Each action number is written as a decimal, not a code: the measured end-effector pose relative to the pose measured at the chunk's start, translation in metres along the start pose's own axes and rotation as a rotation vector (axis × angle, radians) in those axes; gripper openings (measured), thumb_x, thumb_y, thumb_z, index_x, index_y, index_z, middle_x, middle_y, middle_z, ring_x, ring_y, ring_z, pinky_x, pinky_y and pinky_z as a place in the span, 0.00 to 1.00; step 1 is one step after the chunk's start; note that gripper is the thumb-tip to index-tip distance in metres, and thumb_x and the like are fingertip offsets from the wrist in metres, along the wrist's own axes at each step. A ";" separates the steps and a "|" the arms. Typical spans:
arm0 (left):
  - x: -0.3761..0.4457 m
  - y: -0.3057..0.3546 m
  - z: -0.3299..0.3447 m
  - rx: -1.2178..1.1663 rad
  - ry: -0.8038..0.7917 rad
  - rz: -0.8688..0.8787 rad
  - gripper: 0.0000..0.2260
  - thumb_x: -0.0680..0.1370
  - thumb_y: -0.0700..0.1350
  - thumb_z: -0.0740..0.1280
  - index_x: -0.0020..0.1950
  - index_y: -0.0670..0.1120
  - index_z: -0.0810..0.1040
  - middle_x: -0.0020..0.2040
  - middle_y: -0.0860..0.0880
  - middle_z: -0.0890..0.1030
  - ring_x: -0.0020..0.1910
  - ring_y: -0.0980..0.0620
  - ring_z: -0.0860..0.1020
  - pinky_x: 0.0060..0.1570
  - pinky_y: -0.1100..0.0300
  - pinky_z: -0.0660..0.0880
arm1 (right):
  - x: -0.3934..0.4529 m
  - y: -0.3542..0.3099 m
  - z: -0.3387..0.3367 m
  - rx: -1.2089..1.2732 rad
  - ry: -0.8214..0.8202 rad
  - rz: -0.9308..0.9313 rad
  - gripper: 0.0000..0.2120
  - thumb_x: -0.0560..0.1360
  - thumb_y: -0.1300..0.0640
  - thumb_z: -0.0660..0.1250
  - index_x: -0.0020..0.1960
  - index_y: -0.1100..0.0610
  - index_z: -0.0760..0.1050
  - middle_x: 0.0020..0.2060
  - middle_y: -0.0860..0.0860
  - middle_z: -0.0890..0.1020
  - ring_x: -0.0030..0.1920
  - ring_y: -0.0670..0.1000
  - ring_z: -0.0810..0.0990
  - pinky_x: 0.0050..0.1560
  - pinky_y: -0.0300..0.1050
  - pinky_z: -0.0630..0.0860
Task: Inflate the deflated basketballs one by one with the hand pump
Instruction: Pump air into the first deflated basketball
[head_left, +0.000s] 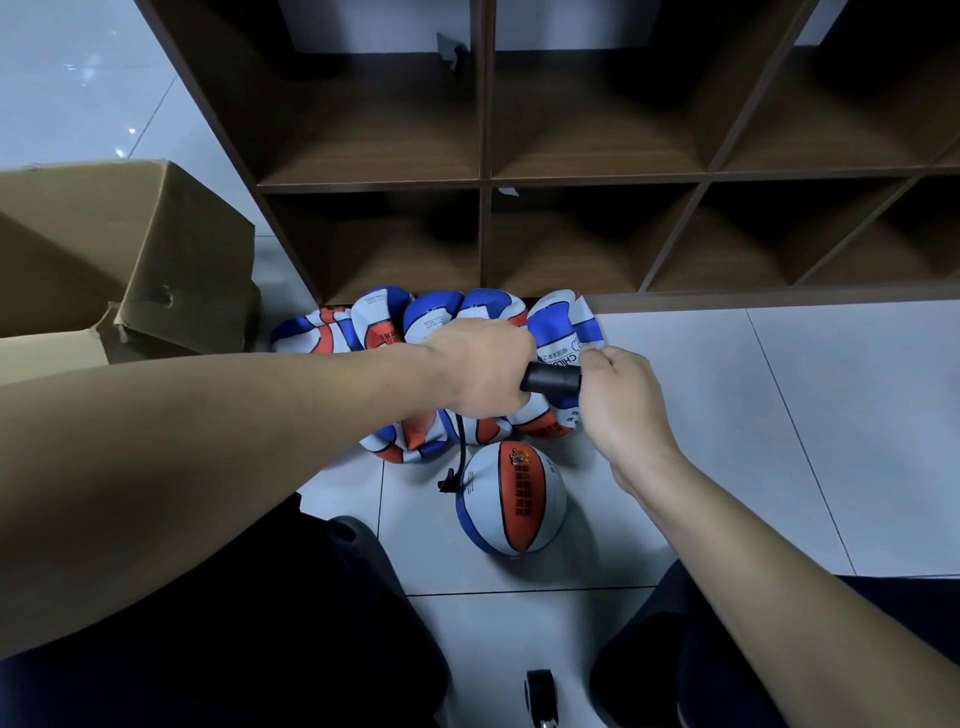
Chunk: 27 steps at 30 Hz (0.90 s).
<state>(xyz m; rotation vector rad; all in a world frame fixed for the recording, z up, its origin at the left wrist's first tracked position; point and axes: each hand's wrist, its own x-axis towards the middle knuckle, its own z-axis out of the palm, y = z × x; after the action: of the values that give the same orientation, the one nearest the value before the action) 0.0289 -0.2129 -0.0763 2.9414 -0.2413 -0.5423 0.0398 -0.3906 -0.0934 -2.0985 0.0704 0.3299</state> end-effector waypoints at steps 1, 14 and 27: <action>-0.001 -0.001 0.000 -0.010 0.001 0.002 0.05 0.76 0.48 0.67 0.40 0.51 0.77 0.34 0.50 0.80 0.34 0.46 0.81 0.32 0.55 0.76 | -0.001 -0.002 -0.002 -0.005 -0.016 -0.009 0.18 0.85 0.54 0.59 0.36 0.53 0.66 0.34 0.52 0.70 0.36 0.55 0.68 0.35 0.48 0.62; -0.008 -0.028 -0.004 -0.116 -0.104 -0.112 0.08 0.79 0.47 0.69 0.40 0.51 0.77 0.33 0.49 0.78 0.31 0.48 0.76 0.31 0.56 0.72 | 0.017 0.002 -0.059 0.195 0.159 0.279 0.15 0.71 0.62 0.61 0.35 0.50 0.55 0.31 0.50 0.57 0.32 0.54 0.53 0.33 0.49 0.50; -0.013 -0.003 -0.005 -0.027 -0.008 -0.034 0.07 0.78 0.49 0.68 0.41 0.51 0.79 0.34 0.49 0.80 0.32 0.47 0.78 0.34 0.53 0.79 | -0.012 0.000 -0.019 0.142 0.140 0.085 0.21 0.82 0.60 0.58 0.31 0.50 0.62 0.25 0.44 0.65 0.30 0.53 0.63 0.32 0.45 0.59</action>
<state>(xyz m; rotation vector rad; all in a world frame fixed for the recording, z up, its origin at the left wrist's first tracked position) 0.0188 -0.2073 -0.0677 2.9222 -0.1832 -0.5579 0.0321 -0.4082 -0.0812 -1.9788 0.2593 0.2216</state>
